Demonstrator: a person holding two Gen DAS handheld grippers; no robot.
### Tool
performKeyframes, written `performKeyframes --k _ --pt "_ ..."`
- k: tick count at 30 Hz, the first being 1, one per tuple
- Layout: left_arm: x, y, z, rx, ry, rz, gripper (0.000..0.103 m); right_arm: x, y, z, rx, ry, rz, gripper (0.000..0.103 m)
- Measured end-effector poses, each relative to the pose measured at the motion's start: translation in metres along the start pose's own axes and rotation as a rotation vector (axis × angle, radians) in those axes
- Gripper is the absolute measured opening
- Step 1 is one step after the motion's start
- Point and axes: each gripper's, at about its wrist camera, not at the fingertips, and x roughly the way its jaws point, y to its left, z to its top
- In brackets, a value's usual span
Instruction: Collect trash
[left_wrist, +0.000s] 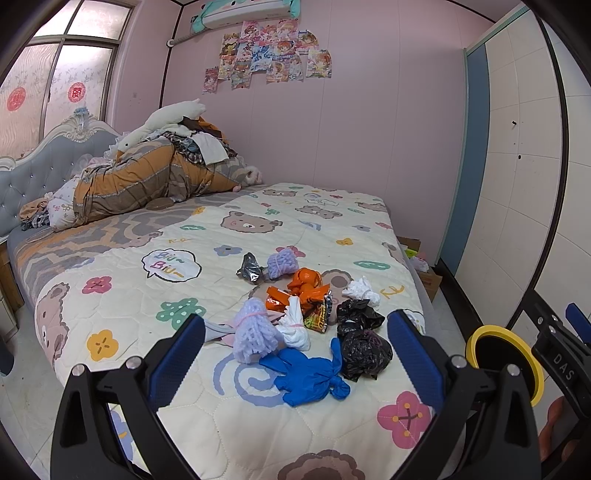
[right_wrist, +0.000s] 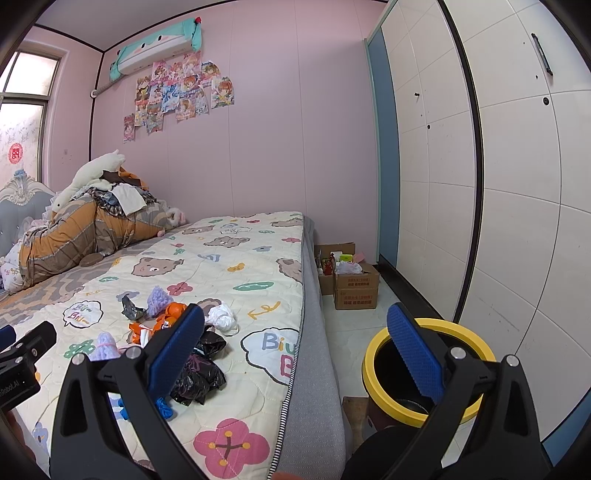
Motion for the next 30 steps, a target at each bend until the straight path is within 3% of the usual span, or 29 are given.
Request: performKeyframes --k 30 --pt "0.0022 0.0062 -0.0011 -0.006 0.011 -0.004 0.095 0.0004 0.0004 -0.0084 0.003 0.012 0.0 0.095"
